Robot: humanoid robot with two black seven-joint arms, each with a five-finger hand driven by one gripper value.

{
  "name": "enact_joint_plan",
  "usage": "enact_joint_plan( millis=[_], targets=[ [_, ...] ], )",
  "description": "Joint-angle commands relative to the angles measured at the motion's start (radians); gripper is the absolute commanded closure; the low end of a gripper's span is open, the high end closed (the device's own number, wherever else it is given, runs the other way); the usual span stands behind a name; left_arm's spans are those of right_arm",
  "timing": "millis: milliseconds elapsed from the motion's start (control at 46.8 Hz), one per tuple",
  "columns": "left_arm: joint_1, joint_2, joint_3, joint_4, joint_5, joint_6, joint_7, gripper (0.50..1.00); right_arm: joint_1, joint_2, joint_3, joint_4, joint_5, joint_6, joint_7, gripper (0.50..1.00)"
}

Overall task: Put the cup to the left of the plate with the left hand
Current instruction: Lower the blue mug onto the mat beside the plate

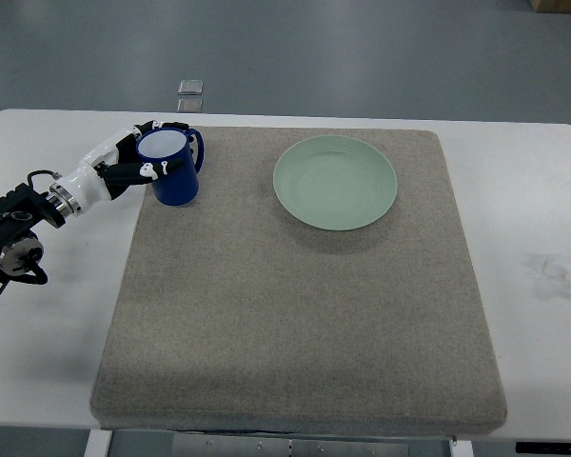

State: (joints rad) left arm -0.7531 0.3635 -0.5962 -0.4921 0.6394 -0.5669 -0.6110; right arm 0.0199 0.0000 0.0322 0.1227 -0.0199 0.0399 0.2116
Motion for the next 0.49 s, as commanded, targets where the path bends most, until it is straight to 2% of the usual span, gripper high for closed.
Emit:
enact_joint_plan(
  millis=[0, 471],
  targets=[
    [0.000, -0.021, 0.003, 0.001, 0.005, 0.001, 0.000, 0.849, 0.000, 0.000, 0.000, 0.000, 0.000, 0.000, 0.000, 0.568],
    [-0.005, -0.054, 0.033, -0.005, 0.003, 0.081, 0.000, 0.847, 0.000, 0.000, 0.000, 0.000, 0.000, 0.000, 0.000, 0.568]
  ],
)
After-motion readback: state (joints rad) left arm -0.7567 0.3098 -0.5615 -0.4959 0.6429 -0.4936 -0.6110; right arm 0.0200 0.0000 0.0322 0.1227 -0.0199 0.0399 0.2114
